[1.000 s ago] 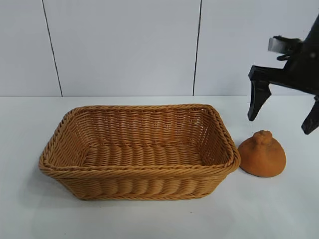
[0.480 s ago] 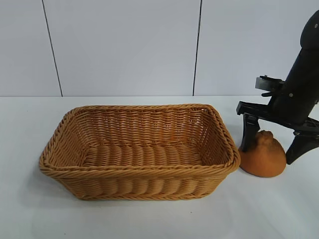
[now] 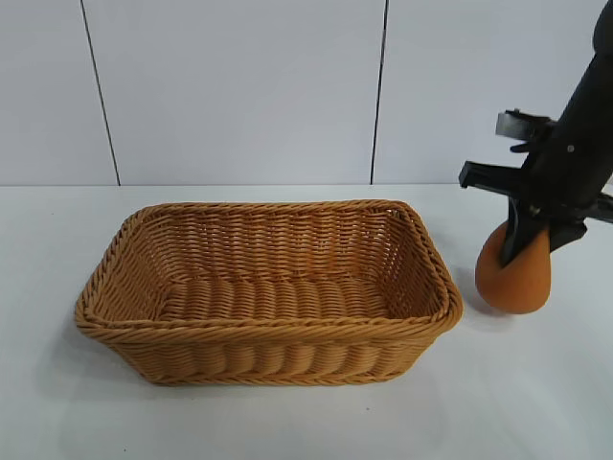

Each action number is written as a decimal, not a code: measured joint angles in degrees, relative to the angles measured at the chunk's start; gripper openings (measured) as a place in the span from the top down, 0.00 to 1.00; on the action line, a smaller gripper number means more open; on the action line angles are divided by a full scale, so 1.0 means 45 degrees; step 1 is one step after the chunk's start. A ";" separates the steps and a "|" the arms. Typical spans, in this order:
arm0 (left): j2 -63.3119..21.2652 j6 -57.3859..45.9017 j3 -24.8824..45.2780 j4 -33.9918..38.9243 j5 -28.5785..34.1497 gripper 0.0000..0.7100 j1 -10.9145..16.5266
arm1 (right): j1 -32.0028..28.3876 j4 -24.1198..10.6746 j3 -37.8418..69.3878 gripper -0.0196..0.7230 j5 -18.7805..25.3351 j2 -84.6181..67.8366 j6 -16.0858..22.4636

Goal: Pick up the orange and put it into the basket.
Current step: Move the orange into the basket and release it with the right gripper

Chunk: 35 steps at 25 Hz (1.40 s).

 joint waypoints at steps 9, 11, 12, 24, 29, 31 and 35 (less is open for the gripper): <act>0.0000 0.0000 0.0000 0.0000 0.0000 0.14 0.0000 | 0.0493 0.0387 0.0000 0.90 0.0288 -0.1030 -0.0046; 0.0000 0.0000 0.0000 0.0000 0.0000 0.14 0.0000 | 0.1190 0.0524 0.0000 0.90 0.0203 -0.1030 -0.0046; 0.0000 0.0000 0.0000 0.0000 0.0000 0.14 0.0000 | 0.1521 0.0689 0.0000 0.90 0.0102 -0.1030 -0.0046; 0.0000 0.0000 0.0000 0.0000 0.0000 0.14 0.0000 | 0.5869 0.1918 0.0000 0.90 -0.3016 -0.0133 0.0625; 0.0000 0.0000 0.0000 0.0000 0.0000 0.14 0.0000 | 0.6837 0.2167 0.0000 0.90 -0.4755 0.1253 0.0735; 0.0000 0.0000 0.0000 0.0000 0.0000 0.14 0.0000 | 0.6884 0.2221 0.0000 0.90 -0.5206 0.1889 0.0760; 0.0000 0.0000 0.0000 0.0000 0.0000 0.14 0.0000 | 0.6884 0.2246 0.0024 0.90 -0.5426 0.2962 0.0764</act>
